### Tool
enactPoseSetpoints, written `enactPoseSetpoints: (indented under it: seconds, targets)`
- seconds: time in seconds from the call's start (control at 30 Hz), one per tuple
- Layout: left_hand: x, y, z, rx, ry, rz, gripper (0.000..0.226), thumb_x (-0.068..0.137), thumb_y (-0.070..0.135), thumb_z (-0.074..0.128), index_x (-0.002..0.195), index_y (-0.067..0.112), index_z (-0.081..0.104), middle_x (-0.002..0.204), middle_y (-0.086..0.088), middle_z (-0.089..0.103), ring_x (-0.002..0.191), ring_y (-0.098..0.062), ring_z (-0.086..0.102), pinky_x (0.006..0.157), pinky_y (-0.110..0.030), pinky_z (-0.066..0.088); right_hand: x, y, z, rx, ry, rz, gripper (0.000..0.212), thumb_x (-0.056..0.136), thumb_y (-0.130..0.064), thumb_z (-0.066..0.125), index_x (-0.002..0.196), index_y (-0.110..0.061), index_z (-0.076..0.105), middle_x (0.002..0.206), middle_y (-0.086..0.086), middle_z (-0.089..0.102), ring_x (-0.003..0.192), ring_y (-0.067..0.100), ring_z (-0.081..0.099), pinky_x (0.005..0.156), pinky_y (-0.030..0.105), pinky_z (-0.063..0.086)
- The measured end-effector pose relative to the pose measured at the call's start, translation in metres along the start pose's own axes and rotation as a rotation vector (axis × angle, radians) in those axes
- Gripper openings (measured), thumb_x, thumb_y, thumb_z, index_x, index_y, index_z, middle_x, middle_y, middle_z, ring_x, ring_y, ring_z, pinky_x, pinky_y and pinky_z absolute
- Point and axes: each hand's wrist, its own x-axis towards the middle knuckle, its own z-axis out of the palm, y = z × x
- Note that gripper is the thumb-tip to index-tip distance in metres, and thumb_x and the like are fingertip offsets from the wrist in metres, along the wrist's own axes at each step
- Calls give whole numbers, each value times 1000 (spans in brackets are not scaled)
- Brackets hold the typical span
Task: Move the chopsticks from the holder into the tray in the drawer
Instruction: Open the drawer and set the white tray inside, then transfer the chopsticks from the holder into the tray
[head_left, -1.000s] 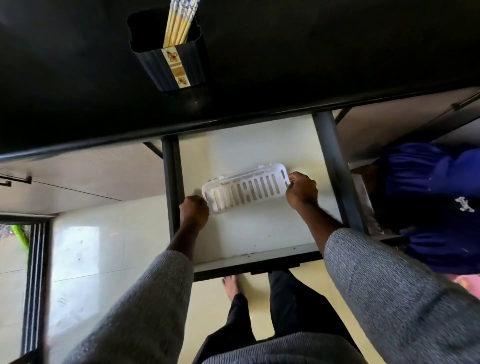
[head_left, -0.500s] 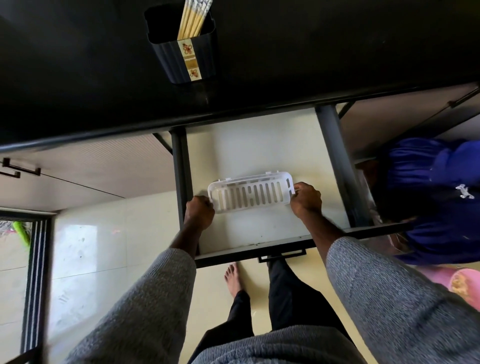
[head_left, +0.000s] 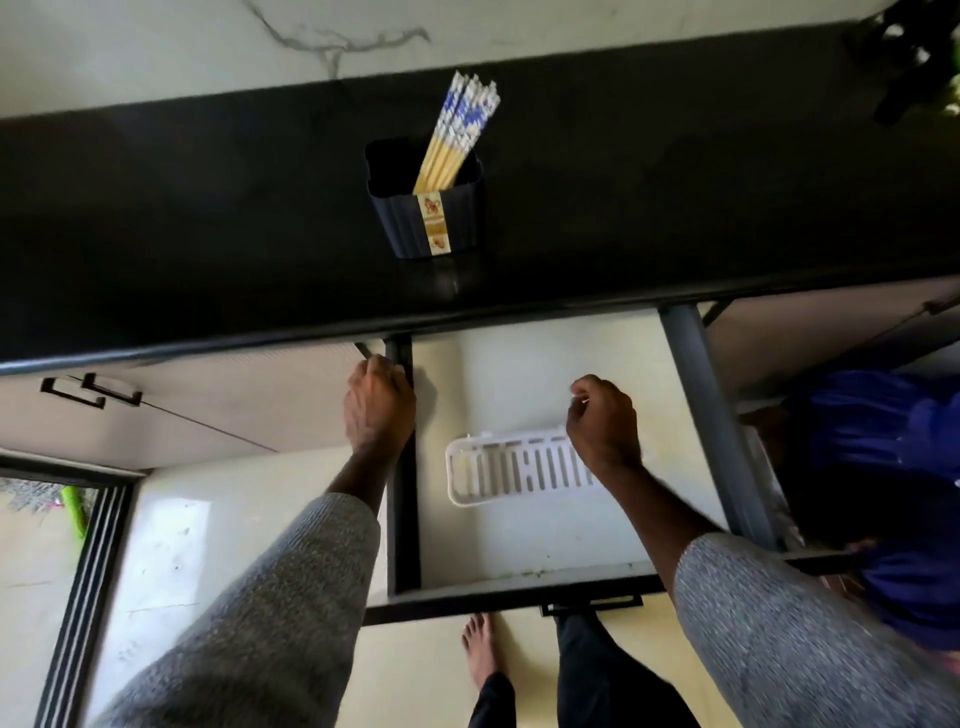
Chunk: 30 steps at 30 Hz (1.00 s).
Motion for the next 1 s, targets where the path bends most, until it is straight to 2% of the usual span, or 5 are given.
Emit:
enactPoseSetpoints:
  seconds: [0.33, 0.53, 0.67, 0.8, 1.0]
  targets:
    - [137, 20, -25, 79, 104, 182, 30, 103, 21, 45, 127, 6, 56, 137, -17, 52, 129, -35, 47, 106, -48, 36, 96, -107, -1, 133, 142, -330, 11, 87, -3, 61, 91, -10, 68, 87, 3, 70, 78, 20, 65, 70, 14, 39]
    - [189, 28, -5, 80, -77, 185, 49, 108, 24, 32, 156, 14, 33, 167, -7, 21, 156, -22, 13, 126, -46, 13, 154, -152, -9, 351, 237, -233, 8, 88, -8, 64, 88, -11, 71, 81, 1, 72, 70, 10, 65, 64, 0, 40]
    - [198, 30, 19, 167, -142, 161, 52, 109, 28, 26, 160, 22, 21, 170, -1, 12, 157, -20, 3, 126, -49, 7, 193, -172, 6, 457, 278, -131, 13, 90, -24, 66, 92, -13, 71, 84, 1, 73, 75, 12, 70, 71, 29, 59]
    - [198, 28, 29, 214, -25, 161, 51, 107, 33, 25, 157, 23, 30, 167, -1, 23, 156, -19, 12, 125, -49, 11, 218, -193, 19, 494, 272, -4, 22, 91, -30, 70, 103, -12, 71, 93, 2, 72, 82, 11, 69, 65, 12, 50]
    - [200, 25, 33, 139, 4, 177, 44, 107, 28, 33, 146, 15, 51, 160, -6, 40, 153, -23, 23, 125, -50, 11, 251, -220, 24, 499, 185, 214, 35, 89, -37, 72, 113, -12, 70, 107, 3, 73, 93, 9, 69, 68, 17, 47]
